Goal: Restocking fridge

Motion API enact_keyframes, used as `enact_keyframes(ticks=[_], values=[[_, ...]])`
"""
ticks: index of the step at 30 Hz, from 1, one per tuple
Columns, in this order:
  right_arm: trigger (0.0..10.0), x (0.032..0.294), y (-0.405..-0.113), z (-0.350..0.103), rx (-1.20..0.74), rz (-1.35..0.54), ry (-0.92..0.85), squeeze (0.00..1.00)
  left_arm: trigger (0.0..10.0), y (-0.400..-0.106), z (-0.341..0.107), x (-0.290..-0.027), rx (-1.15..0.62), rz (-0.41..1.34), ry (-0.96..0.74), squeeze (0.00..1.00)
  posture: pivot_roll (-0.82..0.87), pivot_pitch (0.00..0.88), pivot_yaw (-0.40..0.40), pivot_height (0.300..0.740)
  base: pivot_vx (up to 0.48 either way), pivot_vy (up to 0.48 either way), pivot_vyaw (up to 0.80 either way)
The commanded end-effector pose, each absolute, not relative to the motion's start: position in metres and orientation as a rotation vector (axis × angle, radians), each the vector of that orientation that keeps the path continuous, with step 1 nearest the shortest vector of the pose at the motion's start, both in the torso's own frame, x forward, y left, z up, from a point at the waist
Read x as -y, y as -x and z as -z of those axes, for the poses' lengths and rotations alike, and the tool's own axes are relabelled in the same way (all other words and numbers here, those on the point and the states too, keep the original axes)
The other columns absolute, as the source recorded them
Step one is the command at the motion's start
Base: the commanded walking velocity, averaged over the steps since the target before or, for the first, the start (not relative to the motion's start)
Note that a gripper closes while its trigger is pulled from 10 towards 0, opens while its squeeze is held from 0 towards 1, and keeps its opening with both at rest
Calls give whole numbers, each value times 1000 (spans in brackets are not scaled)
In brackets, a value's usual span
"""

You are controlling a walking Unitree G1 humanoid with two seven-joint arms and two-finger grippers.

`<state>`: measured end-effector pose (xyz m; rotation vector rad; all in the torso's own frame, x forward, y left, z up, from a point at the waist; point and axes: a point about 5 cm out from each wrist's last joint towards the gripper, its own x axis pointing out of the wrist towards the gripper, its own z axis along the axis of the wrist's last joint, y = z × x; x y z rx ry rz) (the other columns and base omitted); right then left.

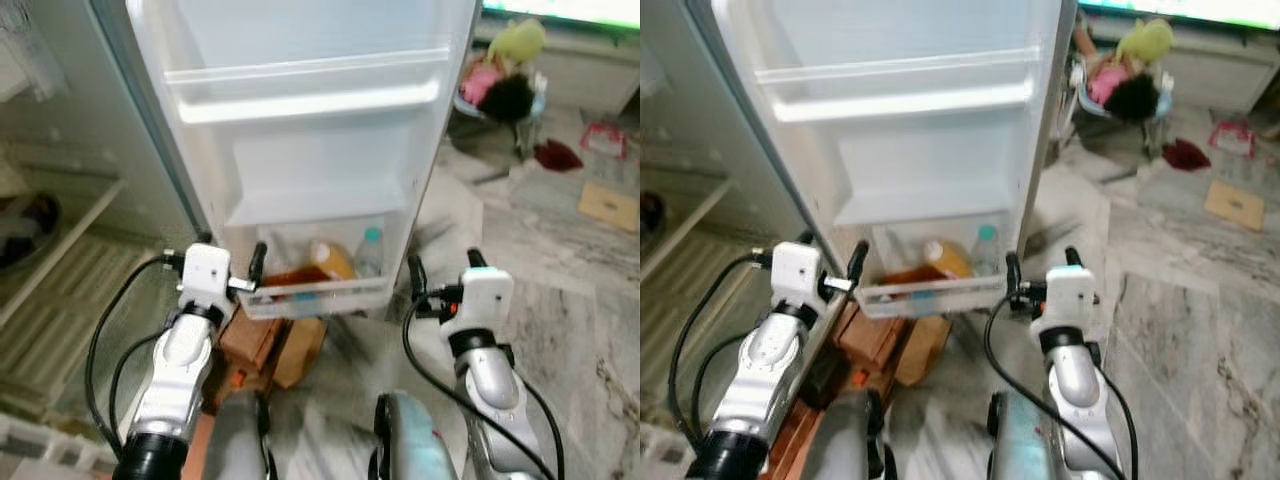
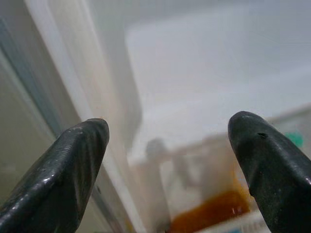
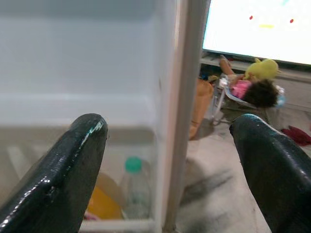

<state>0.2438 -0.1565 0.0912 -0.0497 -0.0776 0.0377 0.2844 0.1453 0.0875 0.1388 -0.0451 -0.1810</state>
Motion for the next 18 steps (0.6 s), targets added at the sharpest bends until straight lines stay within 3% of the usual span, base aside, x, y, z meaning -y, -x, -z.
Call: enact_keyframes(ticks=[1, 18], values=[[10000, 153, -245, -98, 98, -60, 42, 0, 10000, -286, -89, -145, 55, 175, -150, 0, -35, 0, 21, 739, 0, 0, 0], [10000, 155, -250, -97, 80, -56, 38, 0, 10000, -287, -89, -138, 74, 185, -160, 0, -44, 0, 10, 740, 0, 0, 0]])
